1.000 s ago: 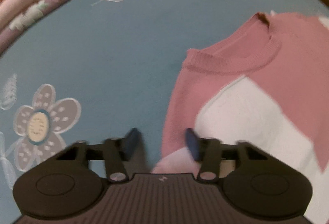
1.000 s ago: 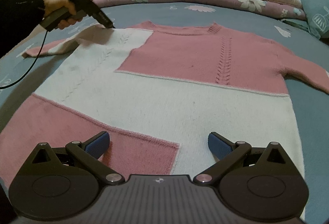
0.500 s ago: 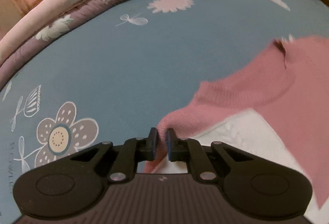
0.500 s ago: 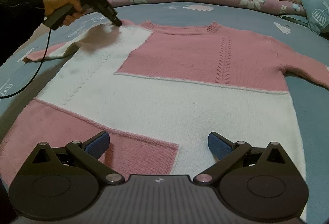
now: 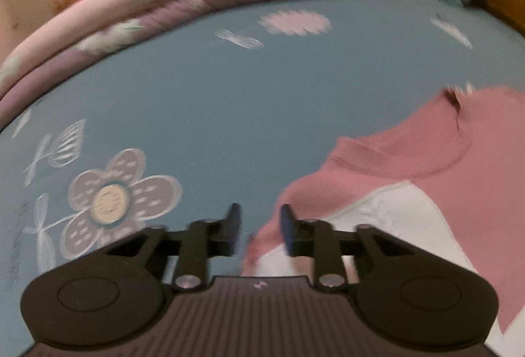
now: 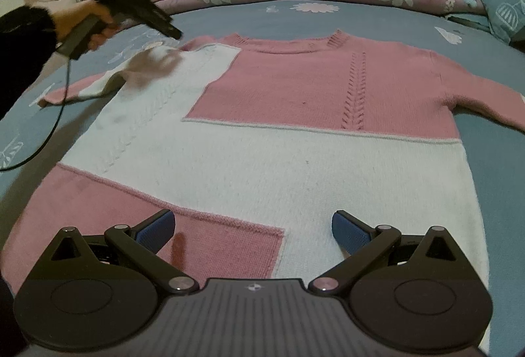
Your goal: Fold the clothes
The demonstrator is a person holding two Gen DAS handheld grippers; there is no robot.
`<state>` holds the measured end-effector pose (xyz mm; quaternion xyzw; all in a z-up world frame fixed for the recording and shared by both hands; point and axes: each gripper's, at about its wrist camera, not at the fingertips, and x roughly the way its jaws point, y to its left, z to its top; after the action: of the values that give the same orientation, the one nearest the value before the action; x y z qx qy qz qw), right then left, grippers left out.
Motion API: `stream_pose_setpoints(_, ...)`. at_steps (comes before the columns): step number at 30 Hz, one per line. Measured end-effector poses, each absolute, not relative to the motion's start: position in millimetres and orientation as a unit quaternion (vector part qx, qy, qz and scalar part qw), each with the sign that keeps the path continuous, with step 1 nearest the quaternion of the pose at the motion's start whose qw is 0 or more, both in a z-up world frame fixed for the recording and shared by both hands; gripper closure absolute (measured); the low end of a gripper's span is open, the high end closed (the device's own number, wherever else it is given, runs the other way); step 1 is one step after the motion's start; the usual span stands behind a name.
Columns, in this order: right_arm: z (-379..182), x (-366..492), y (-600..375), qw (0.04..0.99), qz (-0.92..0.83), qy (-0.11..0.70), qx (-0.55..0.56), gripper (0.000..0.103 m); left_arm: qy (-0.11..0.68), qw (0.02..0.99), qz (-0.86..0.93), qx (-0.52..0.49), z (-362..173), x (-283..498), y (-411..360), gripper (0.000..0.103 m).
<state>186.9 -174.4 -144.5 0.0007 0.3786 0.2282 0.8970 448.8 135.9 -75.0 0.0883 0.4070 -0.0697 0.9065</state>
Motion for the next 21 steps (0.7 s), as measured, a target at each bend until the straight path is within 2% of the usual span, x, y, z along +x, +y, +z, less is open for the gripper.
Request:
stream_pose_setpoints(11, -146.0, 184.2, -165.6, 0.901, 0.217, 0.376, -0.019, 0.0, 0.394, 0.912, -0.08, -0.078, -97.7, 357.3, 170.1, 0.069)
stream_pose_setpoints(13, -146.5, 183.5, -163.7, 0.901, 0.215, 0.375, -0.027, 0.0, 0.41, 0.902, -0.074, -0.111, -110.5, 350.1, 174.8, 0.062)
stream_pose_setpoints(15, -147.1, 183.0, -161.2, 0.902, 0.213, 0.374, -0.037, 0.0, 0.423, 0.894, -0.057, -0.14, -123.0, 344.2, 177.8, 0.06)
stream_pose_setpoints(19, -141.8, 184.2, -160.2, 0.9, 0.206, 0.382, -0.042, 0.0, 0.382, 0.91, -0.021, -0.159, -113.9, 318.0, 171.6, 0.053)
stream_pose_setpoints(20, -135.1, 186.1, -159.8, 0.899, 0.208, 0.383, -0.033, 0.0, 0.366, 0.917, -0.009, -0.155, -109.1, 310.3, 169.0, 0.045)
stream_pose_setpoints(21, -127.0, 188.4, -159.3, 0.899, 0.211, 0.384, -0.021, 0.0, 0.35, 0.926, 0.006, -0.143, -104.3, 303.0, 166.3, 0.032)
